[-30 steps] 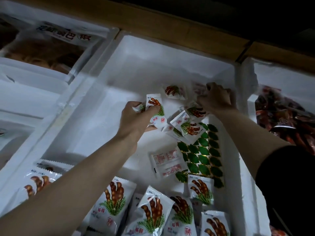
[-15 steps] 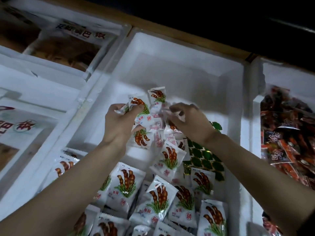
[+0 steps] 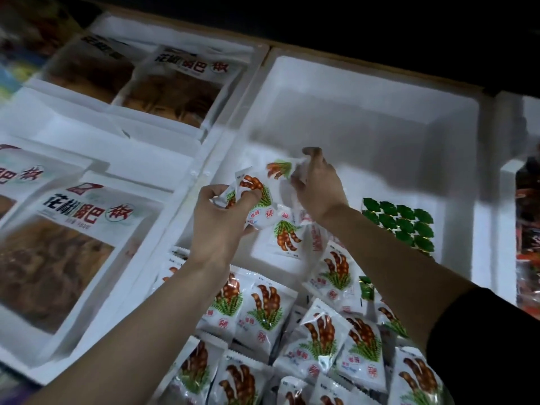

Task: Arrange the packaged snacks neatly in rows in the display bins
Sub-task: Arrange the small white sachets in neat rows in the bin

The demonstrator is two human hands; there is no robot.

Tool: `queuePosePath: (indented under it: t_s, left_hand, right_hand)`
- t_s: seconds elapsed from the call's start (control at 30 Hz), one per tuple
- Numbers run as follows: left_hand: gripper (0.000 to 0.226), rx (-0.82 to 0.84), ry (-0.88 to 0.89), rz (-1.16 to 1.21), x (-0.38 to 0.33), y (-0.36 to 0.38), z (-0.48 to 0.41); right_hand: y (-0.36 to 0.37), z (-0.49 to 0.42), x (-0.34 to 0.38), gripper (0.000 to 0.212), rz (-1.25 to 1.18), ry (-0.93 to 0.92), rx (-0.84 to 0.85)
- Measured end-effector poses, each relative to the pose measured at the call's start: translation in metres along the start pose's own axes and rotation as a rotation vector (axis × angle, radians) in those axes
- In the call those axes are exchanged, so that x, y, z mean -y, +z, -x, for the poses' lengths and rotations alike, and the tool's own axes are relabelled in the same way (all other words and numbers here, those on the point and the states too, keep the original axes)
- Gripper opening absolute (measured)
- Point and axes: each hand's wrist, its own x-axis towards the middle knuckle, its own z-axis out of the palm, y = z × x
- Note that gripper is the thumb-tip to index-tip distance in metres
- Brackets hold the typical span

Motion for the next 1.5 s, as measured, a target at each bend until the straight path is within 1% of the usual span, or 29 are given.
queuePosePath:
  t_s: [0.07,0.13,0.23,0.3,0.37,0.4,0.47,0.5,0.57,0.63,0.7,0.73,0.8,0.87,0.9,0.97,1.0,1.03,1.1,1.17,1.2,1.3,1.33,1.4,1.5]
  left_hand:
    - [0.038,-0.013,0.015,-0.015,-0.001,-0.006,0.004]
    - [0.041,-0.015,0.020,-0.036,-0.002,-0.012,0.008]
    - [0.042,-0.001,0.017,-0.052,-0.004,-0.020,0.016]
    - [0.034,-0.002,0.028,-0.056,-0.005,-0.027,0.022]
    - [0.029,-0.014,0.043,-0.057,-0.007,-0.033,0.028]
    - [0.028,-0.021,0.044,-0.064,-0.008,-0.037,0.031]
    - [0.027,-0.026,0.044,-0.101,-0.010,-0.042,0.038]
    - [0.027,-0.019,0.041,-0.107,-0.012,-0.044,0.042]
    - [0.026,0.003,0.030,-0.109,-0.013,-0.045,0.050]
    - [0.028,0.034,0.020,-0.143,-0.012,-0.045,0.057]
    - [0.027,0.075,0.013,-0.174,-0.010,-0.045,0.063]
    - [0.026,0.101,0.006,-0.185,-0.009,-0.046,0.065]
    - [0.029,0.159,-0.008,-0.204,-0.008,-0.045,0.072]
    - [0.027,0.207,-0.005,-0.223,-0.007,-0.044,0.080]
    - [0.025,0.226,0.005,-0.225,-0.006,-0.043,0.084]
    - [0.026,0.256,0.013,-0.219,-0.004,-0.042,0.090]
    - [0.026,0.266,0.013,-0.215,-0.002,-0.042,0.092]
    - [0.027,0.273,0.012,-0.210,0.000,-0.042,0.094]
    - [0.027,0.285,0.016,-0.209,0.004,-0.042,0.098]
    - [0.028,0.291,0.026,-0.212,0.007,-0.043,0.101]
    - [0.028,0.295,0.027,-0.215,0.008,-0.043,0.103]
    - [0.028,0.314,0.026,-0.207,0.012,-0.045,0.108]
    - [0.028,0.319,0.025,-0.204,0.013,-0.046,0.109]
    - [0.028,0.332,0.022,-0.200,0.015,-0.048,0.112]
    - [0.028,0.351,0.024,-0.196,0.018,-0.051,0.116]
  right_hand:
    - [-0.002,0.004,0.006,0.032,0.039,-0.072,0.027]
    - [-0.006,0.009,0.012,0.028,0.036,-0.120,0.057]
    - [-0.023,0.025,0.021,0.025,-0.075,-0.154,0.000]
    - [-0.038,0.042,0.027,0.017,-0.200,-0.132,0.002]
    - [-0.052,0.062,0.032,0.010,-0.386,-0.052,0.055]
    - [-0.058,0.073,0.035,0.009,-0.533,0.016,0.078]
    - [-0.066,0.091,0.037,0.008,-0.875,0.202,0.113]
    - [-0.068,0.099,0.037,0.006,-1.008,0.302,0.139]
    - [-0.070,0.112,0.035,0.012,-1.132,0.454,0.189]
    - [-0.072,0.125,0.032,0.016,-1.166,0.538,0.192]
    - [-0.076,0.139,0.029,0.016,-1.085,0.554,0.133]
    - [-0.079,0.147,0.026,0.021,-1.002,0.531,0.105]
    - [-0.086,0.162,0.019,0.038,-0.805,0.435,0.104]
    - [-0.094,0.177,0.010,0.045,-0.635,0.378,0.114]
    - [-0.099,0.184,0.006,0.041,-0.574,0.356,0.130]
    - [-0.107,0.198,0.000,0.022,-0.404,0.259,0.213]
    - [-0.109,0.205,-0.003,0.017,-0.316,0.218,0.275]
    - [-0.109,0.211,-0.005,0.018,-0.259,0.194,0.328]
    - [-0.108,0.223,-0.005,0.030,-0.248,0.226,0.385]
    - [-0.104,0.231,-0.004,0.044,-0.313,0.296,0.385]
    - [-0.101,0.235,-0.003,0.044,-0.314,0.293,0.384]
    - [-0.088,0.246,0.000,0.023,-0.200,0.165,0.459]
    - [-0.083,0.250,0.001,0.021,-0.177,0.123,0.492]
    - [-0.073,0.254,0.000,0.028,-0.135,0.078,0.532]
    - [-0.062,0.258,-0.002,0.042,-0.077,0.037,0.535]
